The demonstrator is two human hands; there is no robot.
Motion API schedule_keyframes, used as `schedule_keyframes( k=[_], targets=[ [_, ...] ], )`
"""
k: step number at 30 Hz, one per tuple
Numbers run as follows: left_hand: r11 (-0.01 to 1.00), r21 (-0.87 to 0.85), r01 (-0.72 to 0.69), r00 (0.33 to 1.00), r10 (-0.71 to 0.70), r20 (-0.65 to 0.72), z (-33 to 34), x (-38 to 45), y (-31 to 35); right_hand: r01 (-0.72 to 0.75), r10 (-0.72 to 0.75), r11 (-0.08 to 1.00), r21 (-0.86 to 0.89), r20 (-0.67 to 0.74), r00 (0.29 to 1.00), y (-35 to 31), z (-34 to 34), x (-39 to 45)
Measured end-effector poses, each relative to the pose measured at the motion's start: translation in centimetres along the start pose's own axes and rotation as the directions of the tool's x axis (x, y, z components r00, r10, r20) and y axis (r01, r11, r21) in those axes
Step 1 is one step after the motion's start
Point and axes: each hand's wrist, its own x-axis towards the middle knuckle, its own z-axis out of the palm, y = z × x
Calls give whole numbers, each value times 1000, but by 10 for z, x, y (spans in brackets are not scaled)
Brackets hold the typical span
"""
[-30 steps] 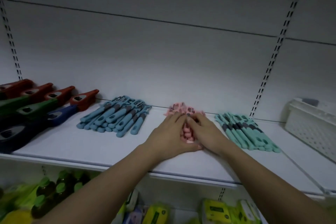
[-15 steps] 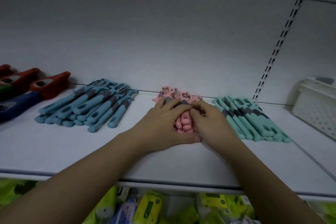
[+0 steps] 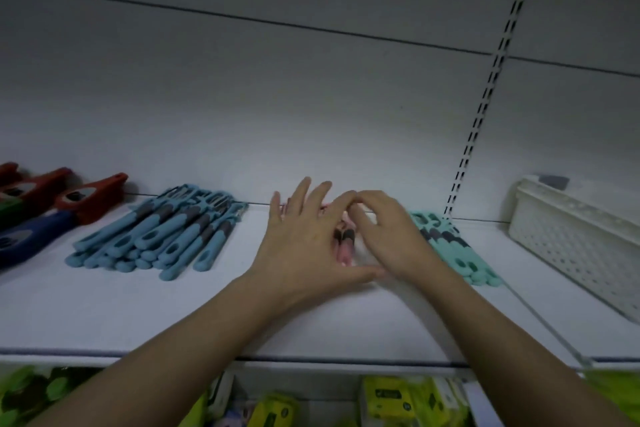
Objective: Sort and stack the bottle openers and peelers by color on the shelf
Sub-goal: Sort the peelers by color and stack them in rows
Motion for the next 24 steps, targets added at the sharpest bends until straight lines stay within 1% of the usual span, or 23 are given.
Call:
schedule_keyframes(
  k=[3, 5, 6, 7, 9, 10, 11, 13, 16, 18, 21, 24],
  targets=[
    [984, -150, -97, 989, 78, -125, 1, 3, 48, -32, 27, 999, -40, -117, 993, 12, -47, 2],
    [970, -179, -164, 976, 134, -170, 17, 5, 81, -137, 122, 988, -76, -171, 978, 33, -72, -8],
    [968, -187, -169, 978, 141, -153, 28, 8, 93, -217, 198, 973, -78, -199, 960, 47, -81, -16],
    [969, -200, -145, 987, 127, -101, 40, 12, 101, -299, 278, 952, -63, -227, 933, 61, -88, -25],
    [969, -245, -17, 994, 42, 96, 57, 25, 108, -434, 416, 901, -25, -240, 877, 87, -97, -43],
    [964, -261, 55, 980, -2, 199, 62, 32, 109, -471, 454, 882, -21, -226, 862, 97, -98, -48],
    [959, -265, 102, 963, -28, 269, 66, 40, 109, -488, 474, 872, -21, -208, 856, 104, -98, -50],
    [957, -266, 115, 951, -29, 308, 73, 53, 108, -479, 472, 878, 7, -193, 860, 112, -94, -48],
    [966, -253, 47, 968, 18, 249, 92, 63, 103, -427, 442, 896, 123, -155, 883, 117, -86, -42],
    [968, -252, 11, 976, 44, 213, 102, 66, 99, -399, 417, 906, 141, -145, 897, 120, -83, -43],
    [956, -292, 40, 978, 23, 209, 107, 70, 94, -389, 417, 905, 173, -177, 891, 124, -82, -45],
    [962, -270, 30, 979, 26, 202, 105, 71, 95, -393, 417, 907, 149, -193, 888, 122, -82, -44]
  ],
)
